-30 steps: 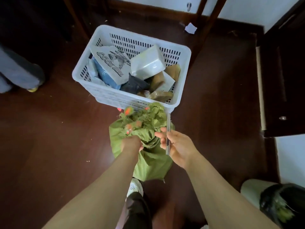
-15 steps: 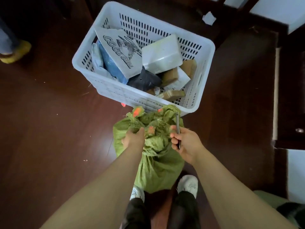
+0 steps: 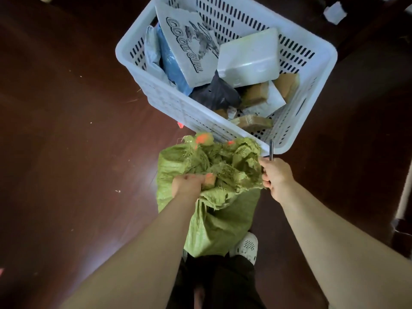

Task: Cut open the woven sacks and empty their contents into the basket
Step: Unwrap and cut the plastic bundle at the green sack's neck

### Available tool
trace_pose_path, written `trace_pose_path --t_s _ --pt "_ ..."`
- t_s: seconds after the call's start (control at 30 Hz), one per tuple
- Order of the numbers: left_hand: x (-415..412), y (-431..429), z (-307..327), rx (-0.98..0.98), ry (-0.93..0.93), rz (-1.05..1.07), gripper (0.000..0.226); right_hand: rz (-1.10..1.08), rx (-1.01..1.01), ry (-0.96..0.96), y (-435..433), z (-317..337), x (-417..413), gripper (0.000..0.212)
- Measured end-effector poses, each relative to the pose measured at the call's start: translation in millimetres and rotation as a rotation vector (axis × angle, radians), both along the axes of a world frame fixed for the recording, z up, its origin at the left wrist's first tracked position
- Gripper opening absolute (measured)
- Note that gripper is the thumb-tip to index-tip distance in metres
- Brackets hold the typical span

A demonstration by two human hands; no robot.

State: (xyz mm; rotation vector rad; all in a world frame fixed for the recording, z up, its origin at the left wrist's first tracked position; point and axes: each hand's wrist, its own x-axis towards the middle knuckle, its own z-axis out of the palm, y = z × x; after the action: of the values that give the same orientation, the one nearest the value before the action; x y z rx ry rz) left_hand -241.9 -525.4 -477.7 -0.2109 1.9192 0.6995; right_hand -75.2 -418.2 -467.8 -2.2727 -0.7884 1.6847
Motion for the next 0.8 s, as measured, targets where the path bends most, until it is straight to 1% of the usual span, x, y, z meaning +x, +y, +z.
trace_pose_path --t_s 0.03,0.07,0.1,0.13,0.17,0.2,0.23,0.27,0.3,0.37,0.4,0.5,0.53,0.6,0.63,0.7,0.73,0.77,0.8 --pt "1.4 -2.7 5.3 0.031 -0.014 0.027 0.053 0.138 0.043 -0.114 -0.8 -1.8 4.1 0.036" --pt "2.6 -5.3 9.4 0.051 -0.062 0.056 0.070 0.238 0.066 -0.191 -4.0 -2.7 7.6 0.054" --pt "4.4 -7.0 14.1 0.064 -0.122 0.063 0.082 0.292 0.053 -0.238 -7.3 -4.3 9.9 0.071" --pt "6.6 -7.7 22.1 0.073 -0.190 0.061 0.083 0.325 0.018 -0.249 -11.0 -3.3 10.2 0.085" --pt "8.4 -8.4 29.2 0.071 -0.250 0.050 0.073 0.330 -0.025 -0.224 -15.2 -2.8 9.7 0.088" --pt "9.1 -10.2 33.8 0.056 -0.291 0.027 0.059 0.308 -0.059 -0.166 -18.8 -0.5 8.7 0.073" --pt "9.8 -11.8 37.3 0.051 -0.317 0.012 0.044 0.292 -0.093 -0.100 -22.3 1.5 7.7 0.046" --pt "10.0 -13.4 41.4 0.053 -0.334 0.015 0.035 0.267 -0.121 -0.048 -25.7 4.3 7.0 0.024" --pt "10.2 -15.2 44.7 0.057 -0.346 0.030 0.028 0.237 -0.133 -0.018 -28.3 5.5 6.8 0.015" --pt "8.9 -20.7 50.2 0.054 -0.362 0.085 0.015 0.162 -0.124 0.006 -32.7 11.4 7.2 0.015" --pt "7.7 -24.5 53.2 0.049 -0.371 0.109 0.016 0.114 -0.095 -0.026 -33.2 11.7 8.8 0.013" --pt "4.6 -38.4 56.3 0.072 -0.382 0.110 0.031 -0.041 -0.017 -0.164 -33.9 14.1 13.7 0.012" --pt "3.6 -42.8 57.4 0.078 -0.384 0.094 0.032 -0.070 -0.053 -0.176 -34.1 17.4 14.5 0.026" --pt "2.5 -50.8 56.6 0.094 -0.404 0.089 0.029 -0.089 -0.203 -0.140 -35.6 20.5 14.0 0.060" --pt "2.6 -53.7 55.7 0.106 -0.411 0.095 0.030 -0.094 -0.272 -0.100 -36.2 20.3 10.4 0.065" --pt "3.0 -57.0 54.2 0.151 -0.471 0.142 0.031 -0.116 -0.350 0.038 -41.5 25.0 -4.9 0.056" --pt "3.3 -56.5 55.5 0.190 -0.521 0.189 0.023 -0.103 -0.351 0.125 -45.0 26.7 -13.4 0.048" --pt "4.1 -55.5 57.6 0.227 -0.569 0.228 0.012 -0.050 -0.320 0.173 -49.0 27.2 -21.7 0.040" --pt "4.7 -54.3 60.3 0.250 -0.590 0.247 0.010 0.010 -0.287 0.188 -52.1 26.1 -29.0 0.030"
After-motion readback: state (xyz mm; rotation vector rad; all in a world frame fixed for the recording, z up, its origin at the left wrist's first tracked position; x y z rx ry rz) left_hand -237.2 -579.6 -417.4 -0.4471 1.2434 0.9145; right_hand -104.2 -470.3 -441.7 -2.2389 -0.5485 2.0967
